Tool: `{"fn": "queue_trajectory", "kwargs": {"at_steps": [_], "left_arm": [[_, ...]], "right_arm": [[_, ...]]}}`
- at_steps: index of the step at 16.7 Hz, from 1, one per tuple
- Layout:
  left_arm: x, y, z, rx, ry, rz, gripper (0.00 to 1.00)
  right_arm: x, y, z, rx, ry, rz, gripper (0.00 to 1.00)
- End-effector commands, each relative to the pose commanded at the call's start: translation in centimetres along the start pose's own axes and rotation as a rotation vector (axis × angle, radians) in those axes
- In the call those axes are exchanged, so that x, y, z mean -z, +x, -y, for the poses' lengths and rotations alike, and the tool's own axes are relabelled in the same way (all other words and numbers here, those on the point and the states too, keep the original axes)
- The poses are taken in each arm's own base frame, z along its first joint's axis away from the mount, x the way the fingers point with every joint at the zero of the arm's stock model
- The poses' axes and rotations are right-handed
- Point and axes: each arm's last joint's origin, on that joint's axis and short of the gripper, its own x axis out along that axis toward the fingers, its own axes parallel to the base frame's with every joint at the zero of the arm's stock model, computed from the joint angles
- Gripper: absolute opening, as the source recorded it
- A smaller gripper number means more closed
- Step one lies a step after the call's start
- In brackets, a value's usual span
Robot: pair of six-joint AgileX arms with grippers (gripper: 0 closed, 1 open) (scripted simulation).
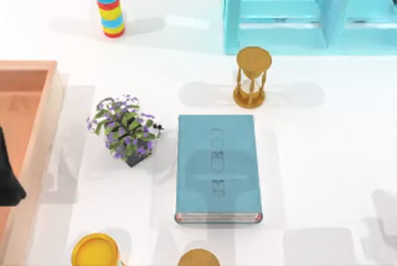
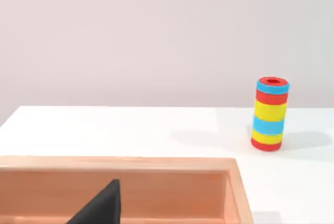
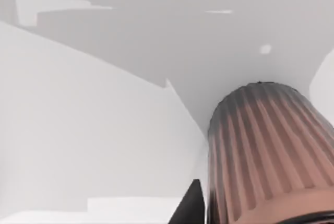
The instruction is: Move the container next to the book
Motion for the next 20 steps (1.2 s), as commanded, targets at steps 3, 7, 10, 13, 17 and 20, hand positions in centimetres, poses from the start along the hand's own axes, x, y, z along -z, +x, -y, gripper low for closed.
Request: {"fn": "queue_trajectory", "kwargs": {"at_steps": [3, 7, 10, 13, 17, 20], "left_arm": [[0.0, 0.0, 0.0, 0.0, 0.0, 0.0, 1.0], [0.0, 0.0, 0.0, 0.0, 0.0, 0.0, 1.0], [0.0, 0.0, 0.0, 0.0, 0.0, 0.0, 1.0], [0.0, 0.0, 0.0, 0.0, 0.0, 0.0, 1.0], [0.0, 0.0, 0.0, 0.0, 0.0, 0.0, 1.0], [0.0, 0.0, 0.0, 0.0, 0.0, 0.0, 1.0]], "right_arm": [[0.0, 0.0, 0.0, 0.0, 0.0, 0.0, 0.0], [0.0, -0.4, 0.1, 0.002, 0.002, -0.001, 0.0], [0.0, -2.2, 0.1, -0.01, -0.001, -0.004, 0.0], [0.0, -4.4, 0.0, -0.007, -0.003, 0.0, 0.0], [0.0, -5.0, 0.0, 0.003, 0.001, 0.0, 0.0], [-0.1, -5.0, 0.2, -0.003, 0.004, 0.0, 0.0]]}}
